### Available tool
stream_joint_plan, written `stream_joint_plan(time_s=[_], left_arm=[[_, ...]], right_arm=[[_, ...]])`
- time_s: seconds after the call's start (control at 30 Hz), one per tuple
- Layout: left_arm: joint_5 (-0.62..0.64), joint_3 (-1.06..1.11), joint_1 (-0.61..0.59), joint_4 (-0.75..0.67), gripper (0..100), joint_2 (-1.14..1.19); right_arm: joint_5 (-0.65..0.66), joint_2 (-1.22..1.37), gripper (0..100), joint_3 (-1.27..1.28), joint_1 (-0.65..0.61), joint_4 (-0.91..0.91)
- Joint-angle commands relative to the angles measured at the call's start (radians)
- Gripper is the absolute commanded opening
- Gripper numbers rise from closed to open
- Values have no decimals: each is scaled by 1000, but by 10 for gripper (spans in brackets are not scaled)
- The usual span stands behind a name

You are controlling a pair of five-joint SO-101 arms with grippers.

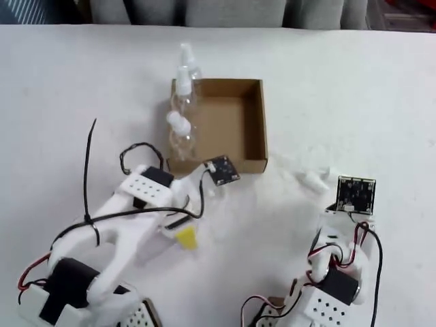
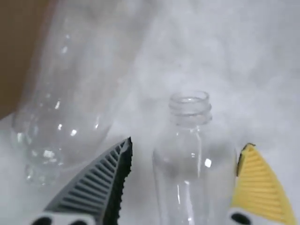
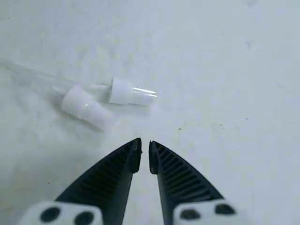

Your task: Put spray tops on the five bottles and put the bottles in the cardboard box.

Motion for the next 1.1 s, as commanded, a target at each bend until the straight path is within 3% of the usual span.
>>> stream_joint_plan(time_s=[0.0, 0.4, 0.63, 0.9, 1.07], left_arm=[[-9, -3, -12, 6, 338, -5], [-18, 8, -5, -20, 224, 1], [-18, 21, 5, -18, 15, -1], [-6, 15, 22, 11, 20, -10], [155, 15, 74, 26, 20, -122]], right_arm=[[11, 7, 15, 8, -1, 4], [11, 7, 15, 8, -1, 4], [11, 7, 15, 8, -1, 4], [11, 7, 15, 8, 1, 4], [11, 7, 15, 8, 2, 4]])
